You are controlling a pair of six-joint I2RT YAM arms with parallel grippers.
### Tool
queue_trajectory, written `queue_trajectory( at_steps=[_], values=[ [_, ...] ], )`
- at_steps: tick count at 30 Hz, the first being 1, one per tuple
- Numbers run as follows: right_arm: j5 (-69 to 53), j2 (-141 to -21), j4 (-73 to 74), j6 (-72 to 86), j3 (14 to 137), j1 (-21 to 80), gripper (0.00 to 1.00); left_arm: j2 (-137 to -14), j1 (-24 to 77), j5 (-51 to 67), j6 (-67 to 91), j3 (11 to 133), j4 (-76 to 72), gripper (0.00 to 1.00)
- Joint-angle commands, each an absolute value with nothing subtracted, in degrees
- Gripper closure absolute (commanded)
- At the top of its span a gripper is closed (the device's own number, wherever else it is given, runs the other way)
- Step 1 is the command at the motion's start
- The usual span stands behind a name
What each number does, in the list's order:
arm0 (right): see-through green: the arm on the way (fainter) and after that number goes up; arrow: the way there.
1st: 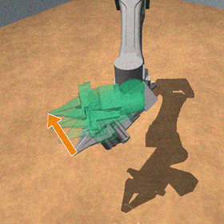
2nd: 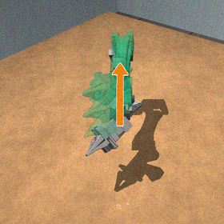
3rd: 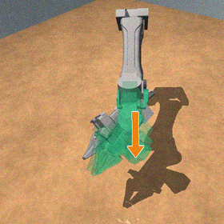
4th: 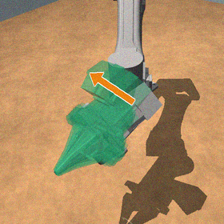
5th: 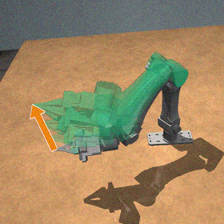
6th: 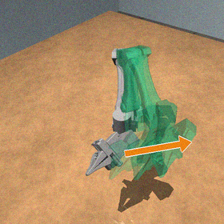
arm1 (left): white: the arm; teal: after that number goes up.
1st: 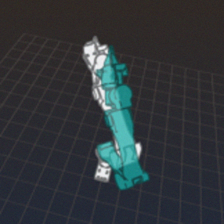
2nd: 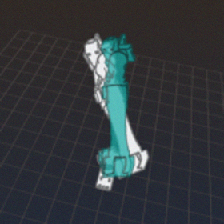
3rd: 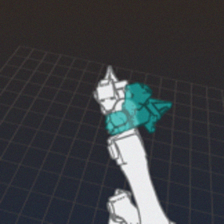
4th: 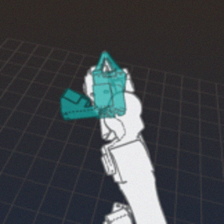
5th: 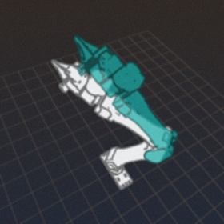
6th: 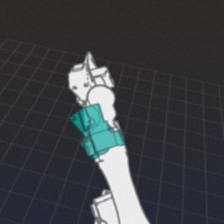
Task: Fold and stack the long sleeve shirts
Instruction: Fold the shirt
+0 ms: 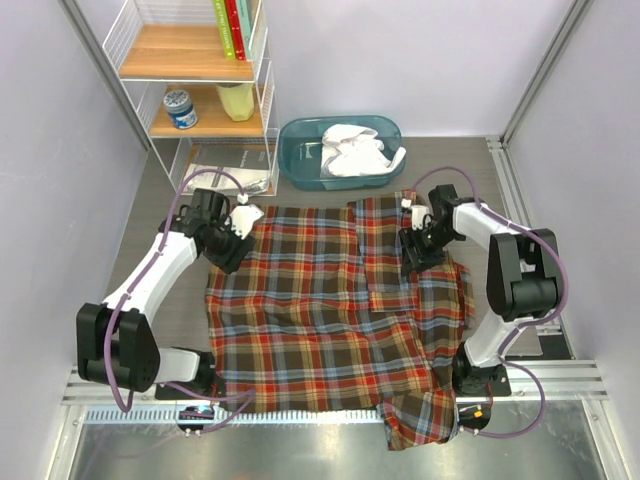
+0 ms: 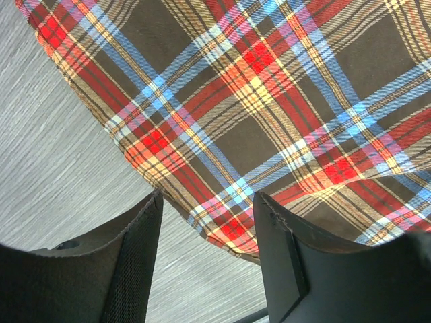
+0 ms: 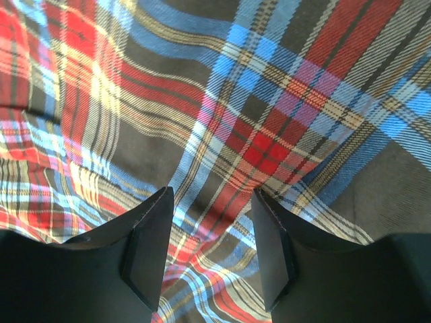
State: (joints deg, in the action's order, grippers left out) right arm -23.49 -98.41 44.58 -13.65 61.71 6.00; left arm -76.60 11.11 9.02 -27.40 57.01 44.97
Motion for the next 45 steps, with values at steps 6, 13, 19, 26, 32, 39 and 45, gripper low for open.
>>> queue_trajectory(
  at_steps=[6,13,19,26,32,39,45],
  values=[
    [-22.7,-98.5,45.4,-11.5,61.4,4.5,0.47,-74.8,11.0,10.7,-25.8,57.7,44.0,0.42],
    [-25.9,-96.8,52.3,-19.6,61.5,5.3,0.49,-75.3,10.9,10.5,-26.3,58.2,43.8,0.42],
    [-27.4,-99.6,53.0,-18.7,62.4,5.8,0.48,-75.9,11.0,11.0,-25.7,58.9,43.8,0.42],
    [-29.5,-101.4,53.6,-19.0,63.4,5.9,0.64,-75.3,10.9,10.4,-26.4,58.4,43.8,0.41],
    [-32.3,-95.3,54.2,-19.1,65.0,5.9,0.99,-76.2,10.9,10.6,-26.1,59.1,42.5,0.41],
    [-34.5,-86.2,56.2,-20.0,70.9,5.5,0.99,-82.1,10.0,13.4,-29.0,65.6,33.7,0.41],
    [-34.8,-82.9,56.2,-19.0,76.5,5.2,0.99,-96.4,7.5,17.8,-33.1,76.6,32.8,0.5]
  ],
)
